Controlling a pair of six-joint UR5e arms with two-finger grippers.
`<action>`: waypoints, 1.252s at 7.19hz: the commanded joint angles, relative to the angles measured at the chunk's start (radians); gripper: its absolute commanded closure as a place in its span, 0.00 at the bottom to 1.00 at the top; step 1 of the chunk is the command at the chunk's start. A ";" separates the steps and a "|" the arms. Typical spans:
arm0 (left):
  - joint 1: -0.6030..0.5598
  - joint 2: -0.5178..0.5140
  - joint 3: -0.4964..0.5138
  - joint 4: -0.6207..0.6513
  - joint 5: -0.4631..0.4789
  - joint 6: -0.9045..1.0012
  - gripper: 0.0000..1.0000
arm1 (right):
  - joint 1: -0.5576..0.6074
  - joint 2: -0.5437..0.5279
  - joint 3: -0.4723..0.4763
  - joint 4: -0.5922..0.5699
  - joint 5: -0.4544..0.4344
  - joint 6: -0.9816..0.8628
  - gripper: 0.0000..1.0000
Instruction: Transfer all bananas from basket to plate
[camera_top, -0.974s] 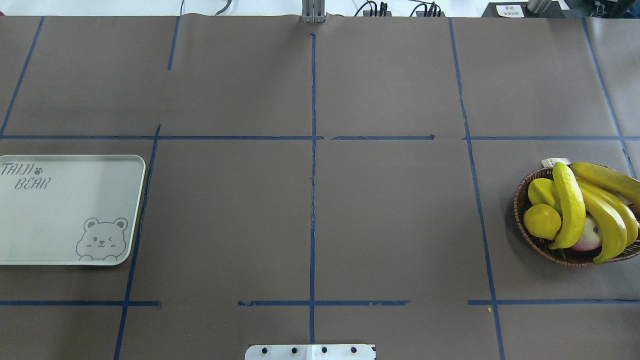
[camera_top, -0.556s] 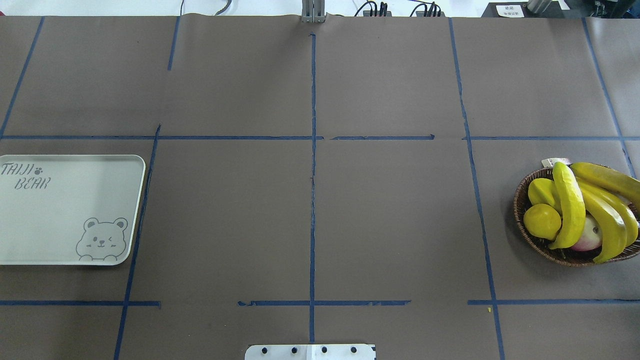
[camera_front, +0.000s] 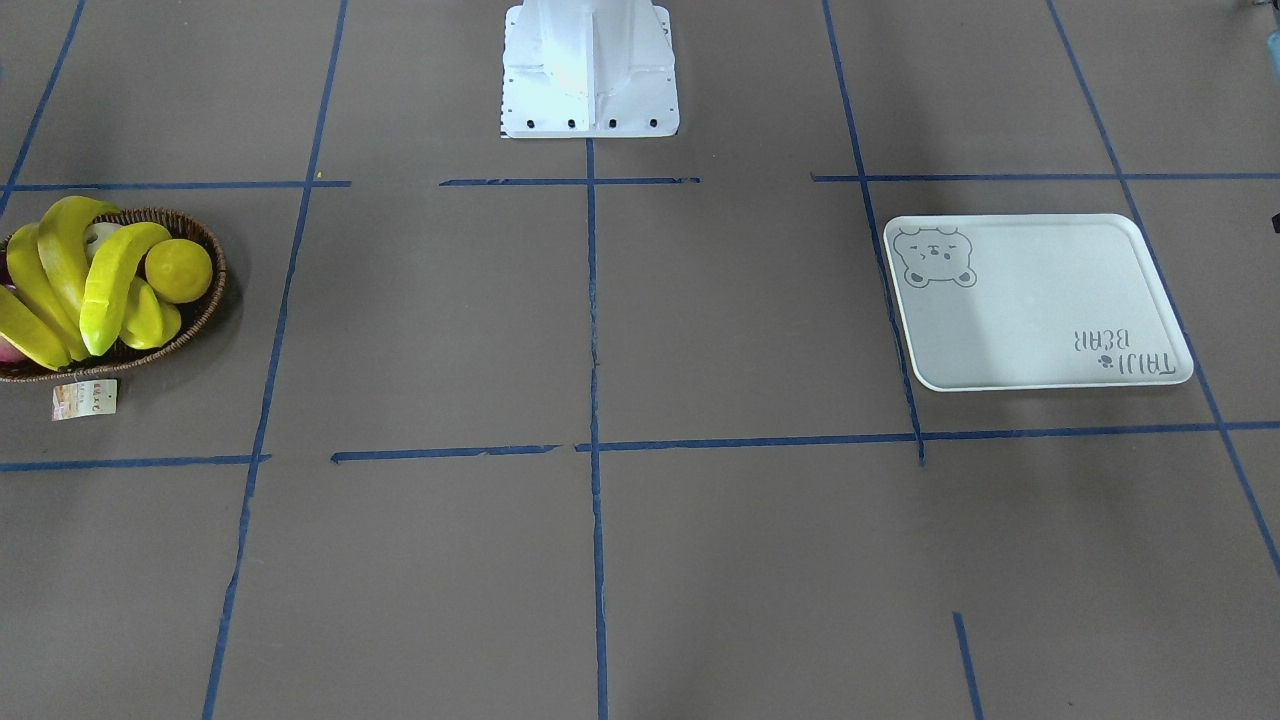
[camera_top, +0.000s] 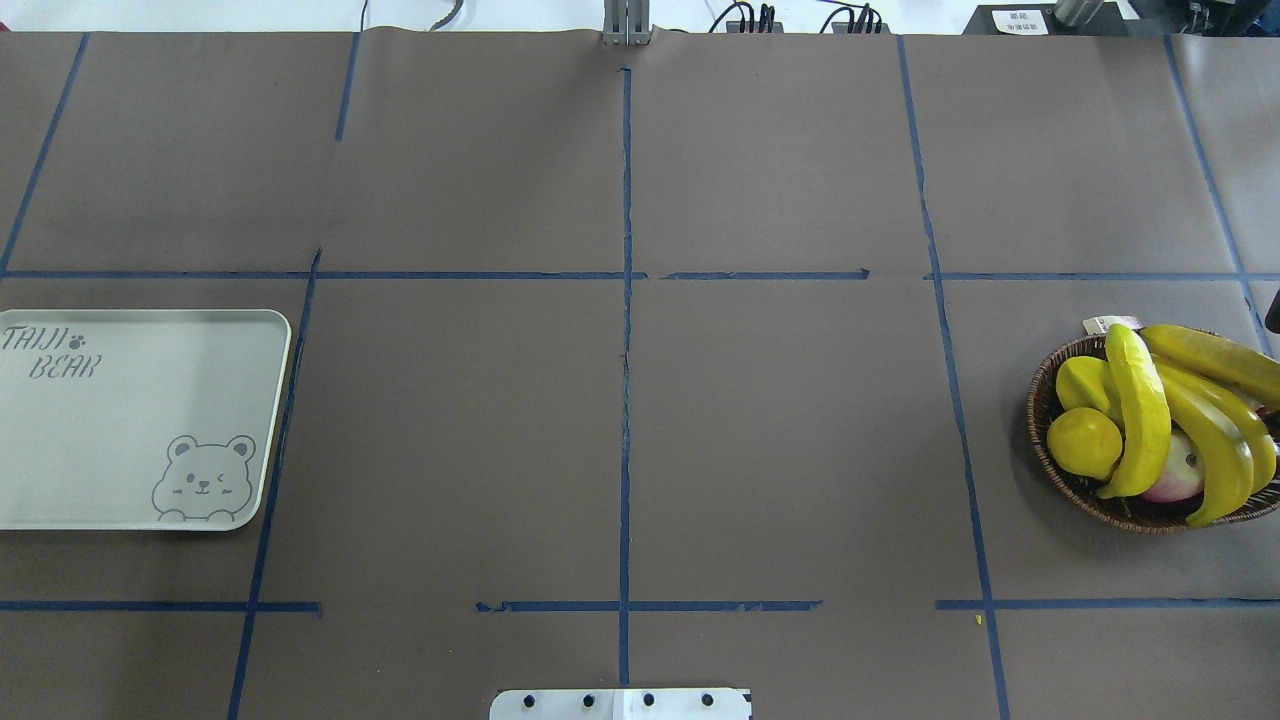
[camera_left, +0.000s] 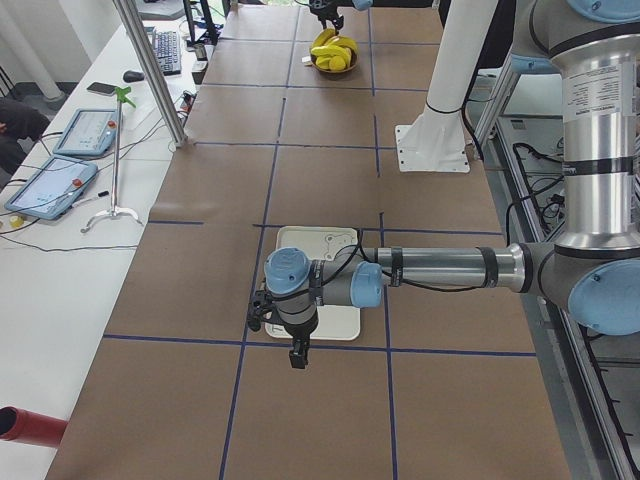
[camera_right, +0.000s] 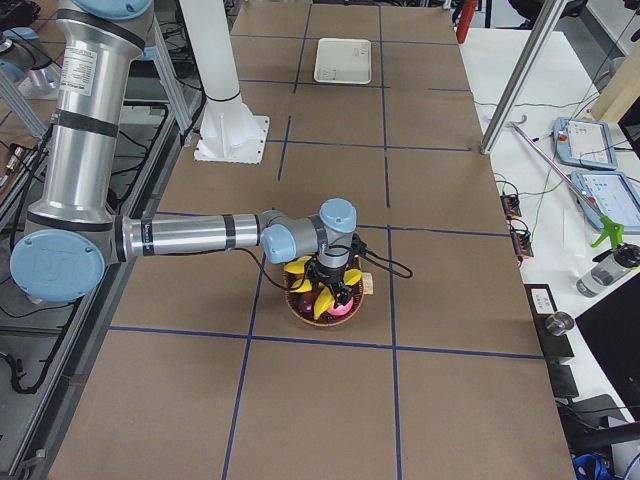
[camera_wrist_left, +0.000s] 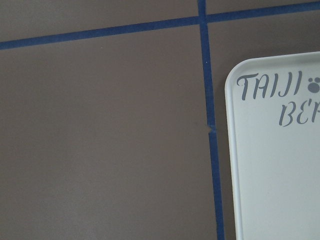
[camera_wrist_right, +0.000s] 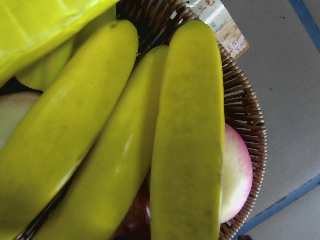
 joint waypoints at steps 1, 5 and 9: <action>0.000 0.000 0.000 -0.001 0.000 -0.001 0.00 | -0.006 0.011 -0.019 0.000 -0.021 0.000 0.25; 0.000 0.000 -0.002 0.000 0.000 -0.003 0.00 | -0.009 0.011 -0.021 0.002 -0.032 0.003 0.65; 0.000 -0.002 0.000 -0.001 0.000 0.000 0.00 | 0.018 0.006 0.005 -0.001 -0.026 -0.003 0.94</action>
